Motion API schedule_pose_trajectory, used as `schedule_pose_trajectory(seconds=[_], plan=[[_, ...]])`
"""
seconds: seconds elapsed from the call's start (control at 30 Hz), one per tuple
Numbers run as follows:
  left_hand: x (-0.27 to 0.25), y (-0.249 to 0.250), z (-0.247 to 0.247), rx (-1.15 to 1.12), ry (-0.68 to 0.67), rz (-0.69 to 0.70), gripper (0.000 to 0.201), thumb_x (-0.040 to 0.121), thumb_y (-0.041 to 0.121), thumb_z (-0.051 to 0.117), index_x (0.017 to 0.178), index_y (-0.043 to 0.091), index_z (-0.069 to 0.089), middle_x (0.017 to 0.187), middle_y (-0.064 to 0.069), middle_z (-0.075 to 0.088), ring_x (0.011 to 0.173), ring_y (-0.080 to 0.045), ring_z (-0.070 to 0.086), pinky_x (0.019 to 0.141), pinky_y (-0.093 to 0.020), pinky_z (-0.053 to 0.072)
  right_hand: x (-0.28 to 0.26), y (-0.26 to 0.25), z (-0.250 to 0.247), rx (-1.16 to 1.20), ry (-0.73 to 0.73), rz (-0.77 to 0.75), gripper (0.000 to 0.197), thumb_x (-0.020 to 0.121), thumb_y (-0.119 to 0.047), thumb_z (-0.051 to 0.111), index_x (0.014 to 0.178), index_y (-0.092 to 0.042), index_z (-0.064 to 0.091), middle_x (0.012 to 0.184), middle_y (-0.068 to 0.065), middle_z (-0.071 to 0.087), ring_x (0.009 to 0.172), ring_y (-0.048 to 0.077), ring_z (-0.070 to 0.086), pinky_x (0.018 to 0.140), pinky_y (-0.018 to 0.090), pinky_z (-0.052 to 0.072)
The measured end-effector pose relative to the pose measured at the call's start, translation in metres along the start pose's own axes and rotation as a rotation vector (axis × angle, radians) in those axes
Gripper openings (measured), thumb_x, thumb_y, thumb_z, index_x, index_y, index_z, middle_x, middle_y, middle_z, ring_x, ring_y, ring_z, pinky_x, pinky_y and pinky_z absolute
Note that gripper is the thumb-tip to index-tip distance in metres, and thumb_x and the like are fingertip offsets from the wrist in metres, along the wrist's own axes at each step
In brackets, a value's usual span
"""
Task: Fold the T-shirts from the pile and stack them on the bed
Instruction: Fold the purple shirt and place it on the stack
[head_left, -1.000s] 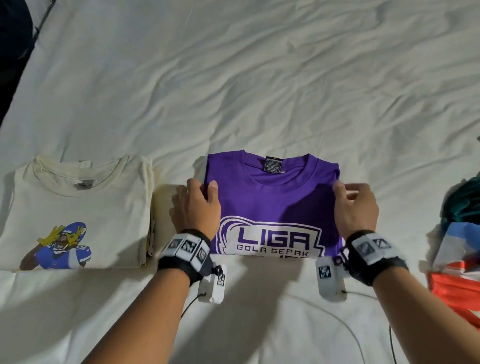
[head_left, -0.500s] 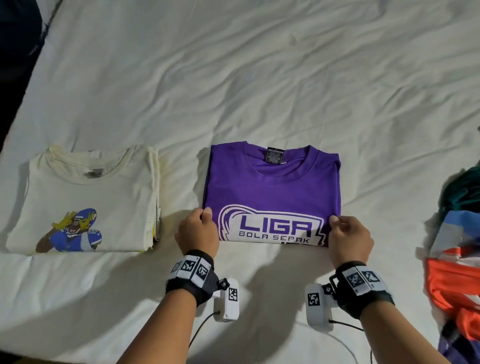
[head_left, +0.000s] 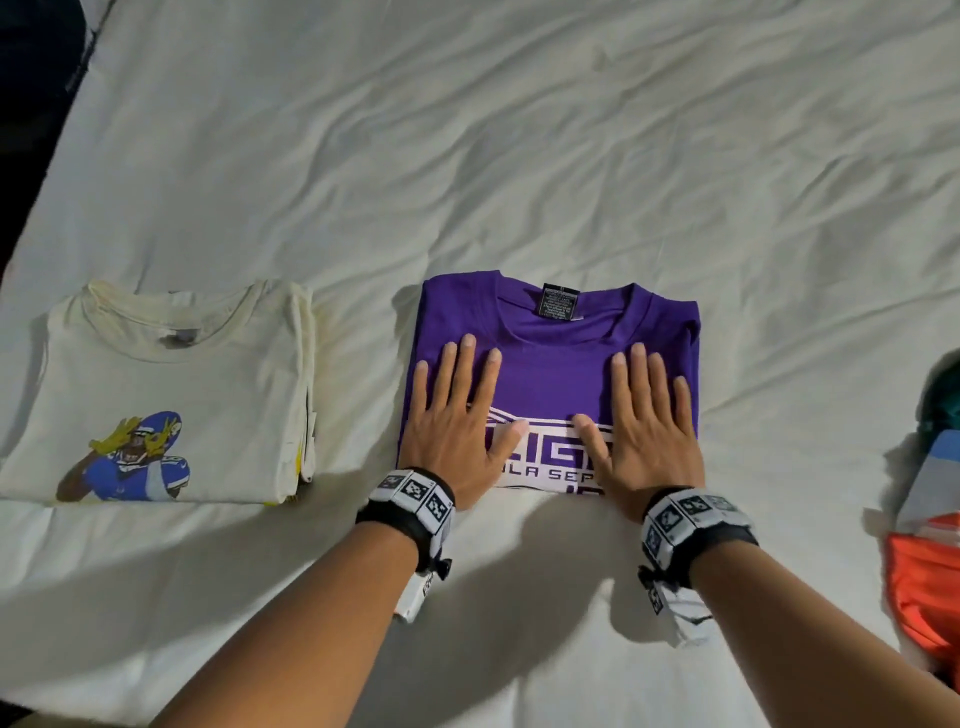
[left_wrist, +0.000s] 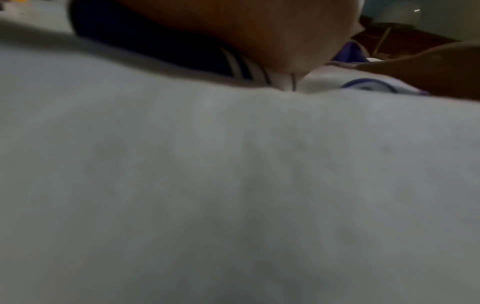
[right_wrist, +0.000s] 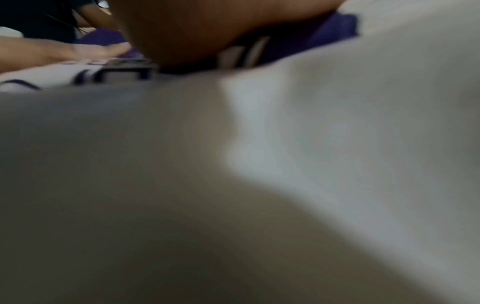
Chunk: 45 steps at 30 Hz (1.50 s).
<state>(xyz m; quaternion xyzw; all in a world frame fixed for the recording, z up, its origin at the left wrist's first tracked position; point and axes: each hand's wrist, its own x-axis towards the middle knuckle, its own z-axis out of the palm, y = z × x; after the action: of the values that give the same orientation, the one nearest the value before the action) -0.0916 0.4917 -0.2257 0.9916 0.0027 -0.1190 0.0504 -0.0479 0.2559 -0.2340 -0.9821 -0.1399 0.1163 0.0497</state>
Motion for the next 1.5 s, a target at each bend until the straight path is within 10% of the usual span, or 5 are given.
schedule_pose_trajectory(seconds=[0.53, 0.67, 0.97, 1.23, 1.5], plan=[[0.041, -0.008, -0.007, 0.015, 0.125, -0.328, 0.085, 0.100, 0.066, 0.018, 0.163, 0.010, 0.004, 0.169, -0.022, -0.003, 0.157, -0.038, 0.000, 0.122, -0.066, -0.001, 0.005, -0.005, 0.002, 0.092, 0.056, 0.174, 0.080, 0.102, -0.060, 0.021, 0.161, -0.007, 0.010, 0.169, 0.017, -0.001, 0.156, 0.030, -0.006, 0.126, 0.052, -0.001], [0.019, -0.020, -0.021, -0.167, 0.178, -0.505, 0.081, 0.100, 0.062, 0.025, 0.163, 0.015, 0.008, 0.159, -0.027, 0.027, 0.133, -0.047, 0.041, 0.107, -0.062, 0.036, -0.003, 0.004, -0.009, 0.269, 0.087, 0.312, 0.070, 0.104, -0.053, 0.028, 0.160, -0.014, 0.015, 0.167, 0.022, -0.002, 0.155, 0.036, 0.001, 0.124, 0.054, 0.012], [0.016, -0.036, -0.038, -0.622, 0.092, -0.321, 0.073, 0.097, 0.032, 0.048, 0.151, 0.061, 0.009, 0.131, -0.012, 0.060, 0.110, -0.035, 0.056, 0.104, -0.056, 0.043, -0.001, -0.009, -0.029, 0.585, 0.129, 0.473, 0.039, 0.102, -0.026, 0.049, 0.140, -0.026, 0.043, 0.123, 0.019, 0.049, 0.090, 0.039, 0.057, 0.077, 0.043, 0.047], [0.012, -0.055, -0.085, -1.127, 0.058, -0.214, 0.051, 0.095, 0.000, 0.053, 0.125, 0.040, 0.063, 0.098, 0.018, 0.062, 0.079, -0.010, 0.049, 0.077, -0.019, 0.045, -0.015, -0.056, -0.087, 0.661, 0.181, 0.526, 0.041, 0.100, -0.006, 0.045, 0.138, -0.021, 0.055, 0.133, 0.009, 0.052, 0.101, 0.033, 0.061, 0.082, 0.034, 0.043], [-0.038, -0.148, -0.207, -1.275, 0.155, -0.125, 0.048, 0.086, 0.005, 0.053, 0.121, 0.035, 0.069, 0.118, -0.002, 0.072, 0.108, -0.025, 0.069, 0.099, -0.053, 0.054, -0.030, -0.181, -0.175, 0.653, 0.298, 0.444, 0.042, 0.101, -0.009, 0.043, 0.139, -0.024, 0.055, 0.132, 0.005, 0.052, 0.103, 0.030, 0.060, 0.085, 0.039, 0.050]])
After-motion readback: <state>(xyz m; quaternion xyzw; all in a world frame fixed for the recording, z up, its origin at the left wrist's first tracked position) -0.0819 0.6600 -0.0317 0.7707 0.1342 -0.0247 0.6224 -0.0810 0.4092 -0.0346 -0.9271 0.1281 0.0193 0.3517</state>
